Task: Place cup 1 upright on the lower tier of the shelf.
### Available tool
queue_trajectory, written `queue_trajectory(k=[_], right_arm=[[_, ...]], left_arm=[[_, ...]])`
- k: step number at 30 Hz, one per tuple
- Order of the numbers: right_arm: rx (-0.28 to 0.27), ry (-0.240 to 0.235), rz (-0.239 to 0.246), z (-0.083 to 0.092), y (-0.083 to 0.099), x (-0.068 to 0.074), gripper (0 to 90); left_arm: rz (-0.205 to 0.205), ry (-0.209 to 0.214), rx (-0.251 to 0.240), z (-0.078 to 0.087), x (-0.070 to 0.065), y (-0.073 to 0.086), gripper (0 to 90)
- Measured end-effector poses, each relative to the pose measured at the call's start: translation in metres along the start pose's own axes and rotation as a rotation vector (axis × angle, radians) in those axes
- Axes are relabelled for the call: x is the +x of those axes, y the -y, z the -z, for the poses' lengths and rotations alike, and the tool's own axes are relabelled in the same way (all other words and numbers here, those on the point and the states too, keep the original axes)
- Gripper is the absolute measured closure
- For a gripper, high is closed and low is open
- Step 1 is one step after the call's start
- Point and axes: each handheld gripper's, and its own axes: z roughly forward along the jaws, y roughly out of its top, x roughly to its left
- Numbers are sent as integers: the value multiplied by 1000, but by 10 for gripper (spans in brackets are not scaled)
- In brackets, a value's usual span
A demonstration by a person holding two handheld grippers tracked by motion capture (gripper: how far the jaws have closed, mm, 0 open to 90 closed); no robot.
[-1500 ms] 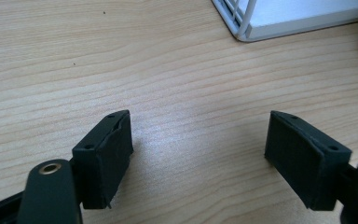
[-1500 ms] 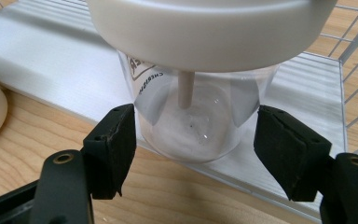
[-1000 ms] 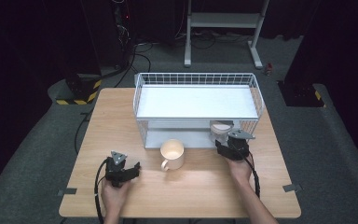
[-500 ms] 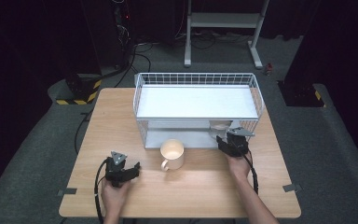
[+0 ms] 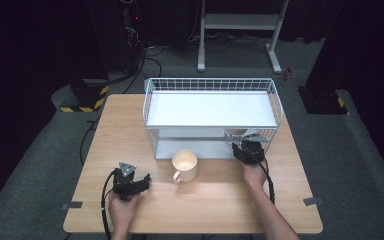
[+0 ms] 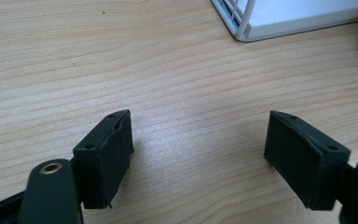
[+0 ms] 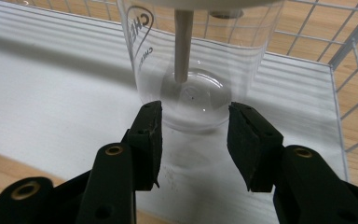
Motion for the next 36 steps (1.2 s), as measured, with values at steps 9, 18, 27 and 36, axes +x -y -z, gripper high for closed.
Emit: queue_trajectory(k=[9, 18, 27, 36], right_arm=[[13, 9, -15, -14, 2, 0, 567], [22, 11, -21, -14, 1, 0, 559], [6, -37, -13, 1, 0, -3, 452], [-23, -68, -10, 14, -1, -2, 422]], left_arm=[[0, 1, 0, 0, 0, 0, 236], [1, 1, 0, 0, 0, 0, 236], [-1, 1, 0, 0, 0, 0, 237], [-1, 1, 0, 0, 0, 0, 237]])
